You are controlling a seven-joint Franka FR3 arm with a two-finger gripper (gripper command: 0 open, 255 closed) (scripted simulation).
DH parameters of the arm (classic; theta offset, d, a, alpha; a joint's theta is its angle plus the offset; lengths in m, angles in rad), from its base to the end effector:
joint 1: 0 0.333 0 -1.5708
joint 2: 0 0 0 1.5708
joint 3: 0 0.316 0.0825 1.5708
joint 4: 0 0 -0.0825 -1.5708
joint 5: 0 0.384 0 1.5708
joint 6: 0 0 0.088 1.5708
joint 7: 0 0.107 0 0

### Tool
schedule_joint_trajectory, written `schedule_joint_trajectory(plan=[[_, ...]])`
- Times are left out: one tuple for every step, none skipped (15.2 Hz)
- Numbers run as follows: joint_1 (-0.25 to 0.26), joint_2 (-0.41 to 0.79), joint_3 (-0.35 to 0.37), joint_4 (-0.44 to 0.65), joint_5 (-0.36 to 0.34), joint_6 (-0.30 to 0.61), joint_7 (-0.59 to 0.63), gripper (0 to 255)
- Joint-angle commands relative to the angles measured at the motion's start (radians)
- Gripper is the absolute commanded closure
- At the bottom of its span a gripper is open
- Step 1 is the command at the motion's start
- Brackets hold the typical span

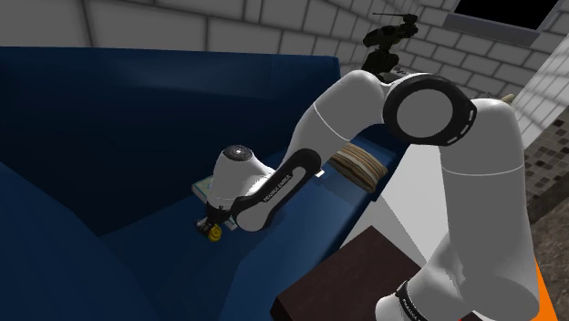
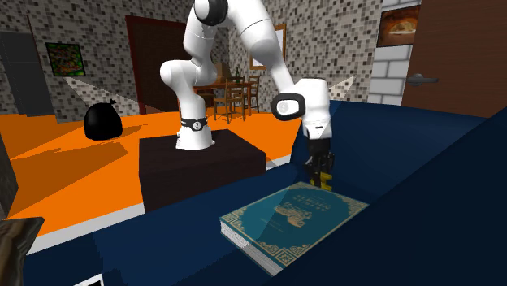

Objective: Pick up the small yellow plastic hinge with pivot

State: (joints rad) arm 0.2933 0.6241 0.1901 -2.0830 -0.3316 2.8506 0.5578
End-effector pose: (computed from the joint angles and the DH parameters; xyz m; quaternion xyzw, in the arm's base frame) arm 0.5145 0.2905 0.1413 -0.9919 -0.0955 -0.0753 0.0360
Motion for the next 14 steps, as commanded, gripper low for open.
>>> schedule_joint_trajectory(plan=[[-0.009,-0.026,0.012,-0.011,0.007,-0.016,-0.006,255],[-0.014,-0.038,0.017,-0.015,0.012,-0.025,-0.01,255],[-0.019,-0.051,0.023,-0.019,0.016,-0.034,-0.013,255],[-0.023,-0.063,0.029,-0.022,0.021,-0.043,-0.017,255],[-0.028,-0.075,0.035,-0.025,0.026,-0.052,-0.021,255],[-0.033,-0.087,0.041,-0.028,0.031,-0.061,-0.025,255],[-0.038,-0.099,0.047,-0.031,0.036,-0.07,-0.029,255],[-0.042,-0.111,0.053,-0.034,0.041,-0.08,-0.033,255],[-0.047,-0.123,0.059,-0.036,0.046,-0.089,-0.037,255],[-0.051,-0.134,0.065,-0.038,0.052,-0.099,-0.041,255],[-0.056,-0.146,0.071,-0.04,0.058,-0.109,-0.046,255],[-0.06,-0.157,0.076,-0.042,0.064,-0.118,-0.05,255],[-0.061,-0.159,0.077,-0.042,0.065,-0.12,-0.051,255],[-0.061,-0.159,0.077,-0.042,0.065,-0.12,-0.051,255]])
